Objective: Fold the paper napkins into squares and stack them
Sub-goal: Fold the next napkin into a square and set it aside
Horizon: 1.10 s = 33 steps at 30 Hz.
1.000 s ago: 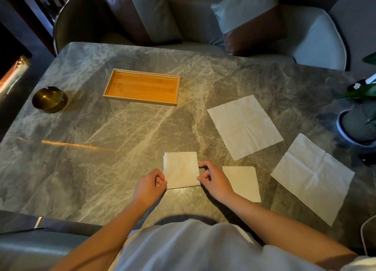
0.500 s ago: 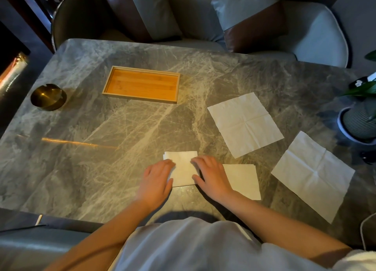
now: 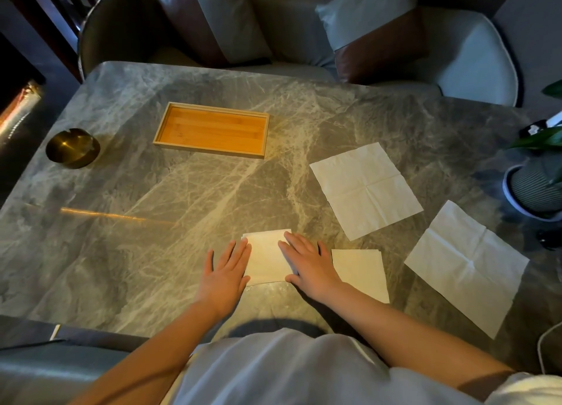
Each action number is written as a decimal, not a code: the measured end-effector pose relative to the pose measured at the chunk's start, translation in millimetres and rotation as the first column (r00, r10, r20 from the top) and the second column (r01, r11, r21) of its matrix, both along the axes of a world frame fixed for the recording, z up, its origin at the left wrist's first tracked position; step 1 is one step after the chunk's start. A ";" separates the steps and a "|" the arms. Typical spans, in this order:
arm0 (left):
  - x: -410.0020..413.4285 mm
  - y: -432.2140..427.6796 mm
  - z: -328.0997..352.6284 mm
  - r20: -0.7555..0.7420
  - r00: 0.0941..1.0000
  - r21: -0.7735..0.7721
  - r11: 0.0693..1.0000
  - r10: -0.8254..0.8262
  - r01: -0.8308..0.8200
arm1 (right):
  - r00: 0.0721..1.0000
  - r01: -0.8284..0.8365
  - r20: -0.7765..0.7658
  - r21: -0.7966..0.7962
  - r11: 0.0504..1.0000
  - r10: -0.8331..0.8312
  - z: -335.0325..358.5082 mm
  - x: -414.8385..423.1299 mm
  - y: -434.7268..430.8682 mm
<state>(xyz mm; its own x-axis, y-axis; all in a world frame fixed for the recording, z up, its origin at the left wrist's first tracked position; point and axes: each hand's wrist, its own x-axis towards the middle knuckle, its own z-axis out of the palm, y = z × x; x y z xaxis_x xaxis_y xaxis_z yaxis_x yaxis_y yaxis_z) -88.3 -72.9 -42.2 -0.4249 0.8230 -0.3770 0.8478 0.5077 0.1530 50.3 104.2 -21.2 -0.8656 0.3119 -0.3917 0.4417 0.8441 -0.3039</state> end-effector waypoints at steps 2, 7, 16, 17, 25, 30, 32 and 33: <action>4.8 3.1 6.1 0.031 0.997 0.015 0.997 0.076 -0.076 | 1.000 0.009 -0.008 -0.009 1.000 -0.009 1.1 -0.9 -0.2; 7.5 20.1 19.3 0.392 0.838 0.163 0.868 0.379 -0.469 | 0.999 0.021 -0.031 0.002 1.000 -0.021 2.8 -1.1 0.2; 2.1 42.1 21.7 0.677 0.489 -0.088 0.720 0.551 -0.689 | 0.998 0.036 -0.054 0.006 0.999 -0.036 0.5 3.9 -4.7; 3.5 41.5 23.6 0.686 0.490 -0.092 0.732 0.538 -0.675 | 0.998 0.040 -0.058 0.006 0.999 -0.039 -0.2 4.9 -5.3; 6.7 29.9 23.2 0.578 0.679 0.042 0.814 0.453 -0.580 | 0.994 0.079 -0.072 -0.021 0.997 -0.080 -3.7 5.9 -8.3; 9.0 17.1 26.4 0.495 0.751 -0.109 0.889 0.436 -0.445 | 0.992 0.088 -0.085 -0.029 0.996 -0.090 -5.2 7.2 -9.0; 10.9 17.5 30.2 0.559 0.672 -0.170 0.861 0.485 -0.479 | 0.992 0.088 -0.089 -0.029 0.996 -0.090 -5.4 6.5 -9.0; 12.1 18.4 32.7 0.606 0.607 -0.198 0.836 0.515 -0.512 | 0.992 0.088 -0.089 -0.029 0.996 -0.090 -5.1 6.2 -8.7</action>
<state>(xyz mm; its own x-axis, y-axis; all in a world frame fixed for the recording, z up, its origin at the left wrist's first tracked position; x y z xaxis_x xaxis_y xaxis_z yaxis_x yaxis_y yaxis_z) -76.2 -54.4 -9.6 -0.4497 0.5412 -0.7106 0.1619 0.8318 0.5310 56.5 95.6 -26.2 -0.8670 0.3803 -0.3220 0.4844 0.7945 -0.3662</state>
